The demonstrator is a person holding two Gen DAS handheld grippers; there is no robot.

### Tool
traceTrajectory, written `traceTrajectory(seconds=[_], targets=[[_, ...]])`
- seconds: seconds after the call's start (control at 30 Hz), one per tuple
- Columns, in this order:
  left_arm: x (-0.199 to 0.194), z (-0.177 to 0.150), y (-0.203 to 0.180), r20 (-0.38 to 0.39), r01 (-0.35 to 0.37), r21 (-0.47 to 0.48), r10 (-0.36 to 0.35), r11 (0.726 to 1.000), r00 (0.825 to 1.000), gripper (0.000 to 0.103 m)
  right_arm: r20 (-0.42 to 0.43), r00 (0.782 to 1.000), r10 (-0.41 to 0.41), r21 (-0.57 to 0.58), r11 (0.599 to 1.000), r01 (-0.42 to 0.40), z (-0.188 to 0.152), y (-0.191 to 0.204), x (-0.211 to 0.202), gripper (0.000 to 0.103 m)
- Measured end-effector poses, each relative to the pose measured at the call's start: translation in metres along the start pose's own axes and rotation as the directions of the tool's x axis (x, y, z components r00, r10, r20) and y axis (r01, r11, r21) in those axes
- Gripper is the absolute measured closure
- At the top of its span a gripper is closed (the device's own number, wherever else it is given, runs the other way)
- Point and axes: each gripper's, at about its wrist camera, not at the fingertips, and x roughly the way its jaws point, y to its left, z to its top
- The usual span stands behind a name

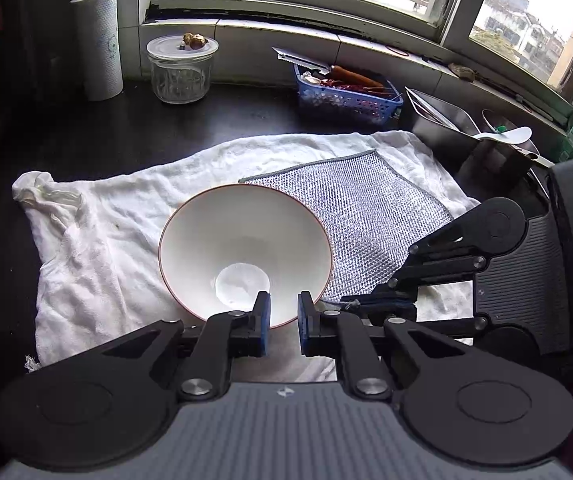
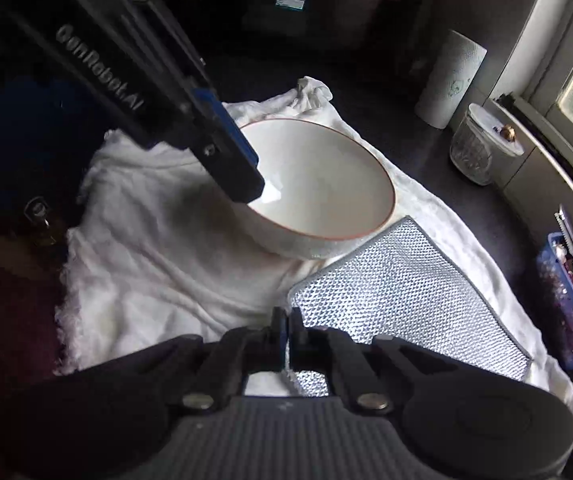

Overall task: Clean bowl
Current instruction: 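Flatten the mesh pad on the cloth beside the bowl with the right gripper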

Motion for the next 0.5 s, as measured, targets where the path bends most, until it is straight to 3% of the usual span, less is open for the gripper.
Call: traceTrajectory(seconds=[0.07, 0.13, 0.33, 0.4, 0.47, 0.5], targets=[[-0.001, 0.000, -0.001, 0.002, 0.001, -0.001, -0.001, 1.000, 1.000, 0.091, -0.031, 0.999, 0.010, 0.007, 1.000, -0.010, -0.001, 0.000, 0.002, 0.082], [-0.002, 0.000, -0.002, 0.005, 0.001, -0.001, -0.001, 1.000, 1.000, 0.091, -0.029, 0.998, 0.048, 0.040, 0.998, -0.047, -0.004, -0.001, -0.007, 0.071], [-0.005, 0.002, 0.007, 0.027, 0.005, -0.034, -0.004, 0.999, 1.000, 0.091, 0.016, 1.000, 0.010, 0.148, 0.989, -0.013, -0.020, -0.015, -0.049, 0.052], [-0.008, 0.003, 0.005, 0.040, -0.021, -0.029, 0.022, 0.999, 0.999, 0.091, 0.020, 1.000, -0.003, 0.240, 0.971, -0.002, -0.022, -0.025, -0.057, 0.039], [-0.009, 0.004, -0.001, 0.039, -0.067, 0.007, 0.067, 0.998, 0.997, 0.091, 0.022, 1.000, -0.006, 0.332, 0.943, -0.002, -0.021, -0.034, -0.062, 0.020], [-0.009, 0.005, -0.004, 0.039, -0.087, 0.012, 0.086, 0.996, 0.996, 0.091, 0.023, 1.000, -0.012, 0.381, 0.925, 0.002, -0.019, -0.038, -0.066, 0.017]])
